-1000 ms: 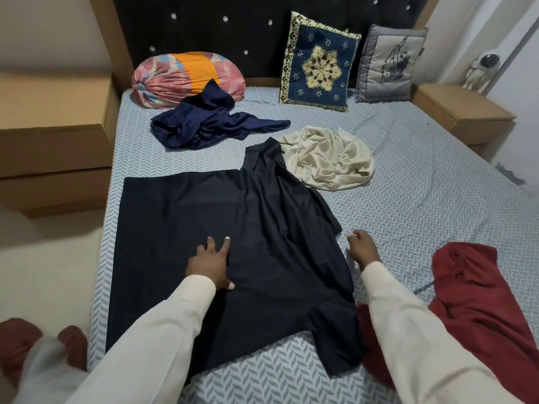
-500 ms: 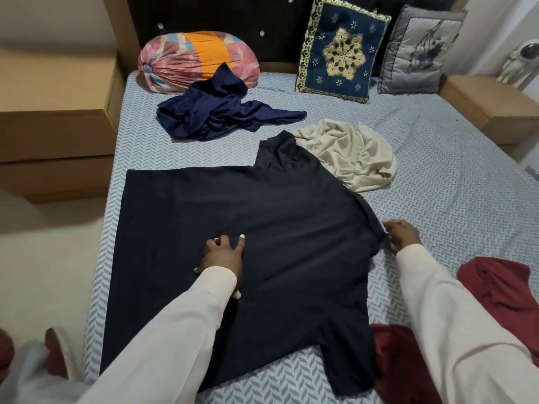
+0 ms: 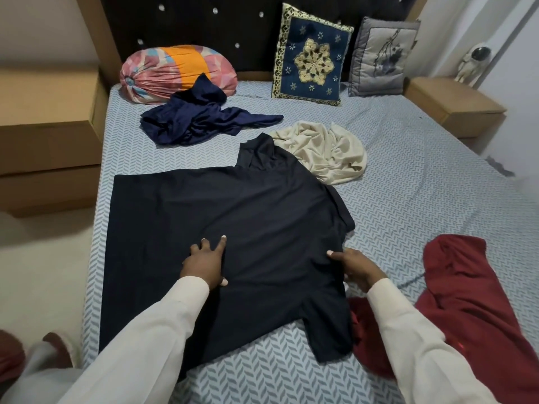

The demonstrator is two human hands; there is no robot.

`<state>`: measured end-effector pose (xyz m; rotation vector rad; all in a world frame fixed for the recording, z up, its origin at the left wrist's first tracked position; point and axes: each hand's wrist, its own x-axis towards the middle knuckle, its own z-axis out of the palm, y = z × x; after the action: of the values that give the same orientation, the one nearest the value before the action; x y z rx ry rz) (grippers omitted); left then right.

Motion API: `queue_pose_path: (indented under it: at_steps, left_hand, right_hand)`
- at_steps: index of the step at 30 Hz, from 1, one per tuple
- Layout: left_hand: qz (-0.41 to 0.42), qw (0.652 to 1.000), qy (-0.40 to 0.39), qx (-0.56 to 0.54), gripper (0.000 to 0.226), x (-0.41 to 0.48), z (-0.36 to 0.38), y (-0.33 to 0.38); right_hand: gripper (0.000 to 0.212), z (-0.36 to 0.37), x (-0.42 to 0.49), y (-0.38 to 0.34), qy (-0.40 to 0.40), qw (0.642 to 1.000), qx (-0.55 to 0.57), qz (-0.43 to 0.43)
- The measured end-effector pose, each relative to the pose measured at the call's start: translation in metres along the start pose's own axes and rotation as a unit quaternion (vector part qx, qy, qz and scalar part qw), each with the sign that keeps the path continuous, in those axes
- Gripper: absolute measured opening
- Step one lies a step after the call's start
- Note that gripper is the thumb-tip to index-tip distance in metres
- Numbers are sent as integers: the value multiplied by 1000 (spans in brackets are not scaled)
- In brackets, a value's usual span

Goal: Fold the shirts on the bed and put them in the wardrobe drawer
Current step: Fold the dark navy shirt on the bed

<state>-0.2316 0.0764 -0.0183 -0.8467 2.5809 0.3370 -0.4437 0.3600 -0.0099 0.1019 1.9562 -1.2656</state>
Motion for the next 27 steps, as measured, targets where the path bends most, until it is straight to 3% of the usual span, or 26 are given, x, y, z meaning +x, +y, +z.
queue_pose_path:
  at_steps: [2,5,10,13,16,19,22,25,27]
  left_hand:
    - [11,999,35,-20,98,-13,9,-6]
    - [43,992,109,-35,75,-37,31,-14]
    - [121,971,204,-30,51,-83,61,-31]
    - [145,974,167,-46,47,-108,63,-43]
    - [151,981,108,-48,62,-126,66,-60]
    - [151,986,69,-3,82,-143,65,-74]
    - [135,989,44,41,85,-159,66,-85]
    - [120,990,43,53,73,-171,70,-92]
    - [101,992,46,64,66,-177,73,-94]
  right_hand:
    - [24,-3,-8,2,-18,998,48,-22]
    - [40,-10,-16,14,-58,991,119,-34]
    - [63,-15,-47,30,-165,986,-12,25]
    - [48,-23,-62,33,-167,984,58,-17]
    - [43,-23,-80,39,-181,967,172,-44]
    - [47,-15,-97,51,-211,968,129,-46]
    - [54,-9,-109,62,-231,965,111,-61]
    - [56,-9,-124,66,-162,970,170,-67]
    - [44,-12,-128,69,-126,964,225,-68]
